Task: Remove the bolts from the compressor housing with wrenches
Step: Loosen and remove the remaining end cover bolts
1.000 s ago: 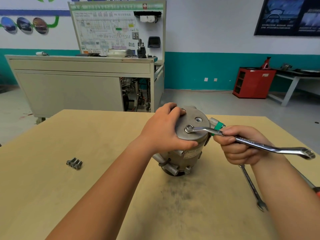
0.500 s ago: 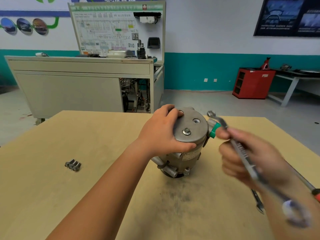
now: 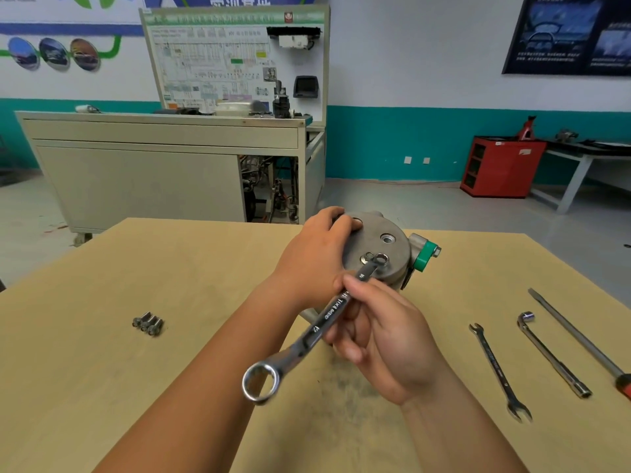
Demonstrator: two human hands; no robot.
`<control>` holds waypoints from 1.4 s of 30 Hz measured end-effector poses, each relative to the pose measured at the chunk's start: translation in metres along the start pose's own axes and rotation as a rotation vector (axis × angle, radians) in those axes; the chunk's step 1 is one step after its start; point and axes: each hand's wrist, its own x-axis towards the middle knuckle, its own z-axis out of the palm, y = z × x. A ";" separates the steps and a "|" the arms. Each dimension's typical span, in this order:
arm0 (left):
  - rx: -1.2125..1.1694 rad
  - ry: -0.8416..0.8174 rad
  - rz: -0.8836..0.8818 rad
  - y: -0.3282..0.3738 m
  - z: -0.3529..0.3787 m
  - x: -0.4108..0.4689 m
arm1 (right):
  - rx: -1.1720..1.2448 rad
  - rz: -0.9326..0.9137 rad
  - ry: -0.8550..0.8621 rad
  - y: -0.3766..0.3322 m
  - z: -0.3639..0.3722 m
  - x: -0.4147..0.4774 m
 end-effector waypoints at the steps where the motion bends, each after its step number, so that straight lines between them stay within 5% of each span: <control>1: 0.002 -0.002 -0.001 0.000 0.001 0.000 | 0.005 -0.002 -0.005 0.000 0.001 0.000; 13: -0.005 -0.028 0.006 0.004 -0.002 0.001 | 0.052 0.069 0.034 0.002 0.003 0.002; 18: -0.077 -0.038 -0.019 0.007 -0.010 -0.006 | -0.004 0.225 -0.168 -0.020 -0.031 -0.012; 20: -0.077 -0.036 -0.022 0.008 -0.011 -0.006 | -0.232 0.366 -0.289 -0.049 -0.054 -0.009; 25: -0.044 -0.086 -0.010 0.012 -0.008 -0.002 | -1.504 0.565 -0.408 -0.144 -0.078 0.021; 27: -0.035 -0.088 -0.013 0.012 -0.007 0.000 | -1.841 0.504 -0.371 -0.163 -0.081 0.036; 30: -0.021 -0.091 -0.011 0.013 -0.007 0.001 | -2.023 0.258 -0.288 -0.165 -0.081 0.056; 37: -0.004 -0.103 -0.017 0.011 -0.007 0.001 | -1.865 0.269 -0.287 -0.166 -0.083 0.054; 42: -0.014 -0.103 -0.023 0.010 -0.008 0.000 | -1.487 0.053 0.034 -0.175 -0.085 0.035</control>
